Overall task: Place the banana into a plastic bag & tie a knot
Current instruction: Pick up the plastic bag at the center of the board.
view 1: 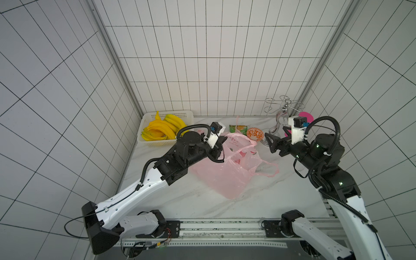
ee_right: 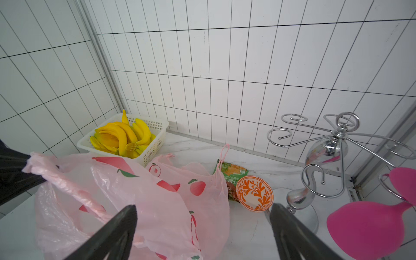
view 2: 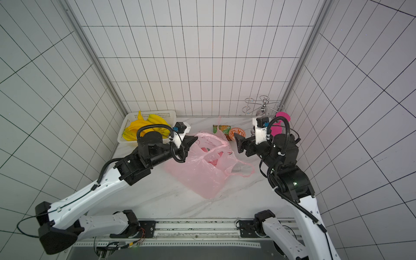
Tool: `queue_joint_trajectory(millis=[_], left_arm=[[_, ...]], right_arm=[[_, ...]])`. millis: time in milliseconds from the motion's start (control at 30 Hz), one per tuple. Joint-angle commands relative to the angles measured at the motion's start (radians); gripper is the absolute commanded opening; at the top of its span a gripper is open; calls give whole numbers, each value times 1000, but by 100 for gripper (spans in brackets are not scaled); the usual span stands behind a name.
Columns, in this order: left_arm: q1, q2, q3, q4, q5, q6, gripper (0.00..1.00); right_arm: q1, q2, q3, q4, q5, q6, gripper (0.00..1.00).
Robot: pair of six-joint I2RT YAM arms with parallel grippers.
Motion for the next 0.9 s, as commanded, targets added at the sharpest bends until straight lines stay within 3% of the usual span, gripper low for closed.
queue_joint_trajectory(millis=[0,367,633,867], left_arm=[[18,-31,4,13,86,22,0],[46,-37,26,-4,220,2,0],[46,-25,42,-10,265,-21,0],[46,0,74,-18,302,-50,0]], right_arm=[[15,-40,-104,-27,-109,-53,93],[107,-147,-286,9,-132,-79,94],[162,-127,-328,80,-12,-65,97],[308,-101,-396,148,125,-61,99]])
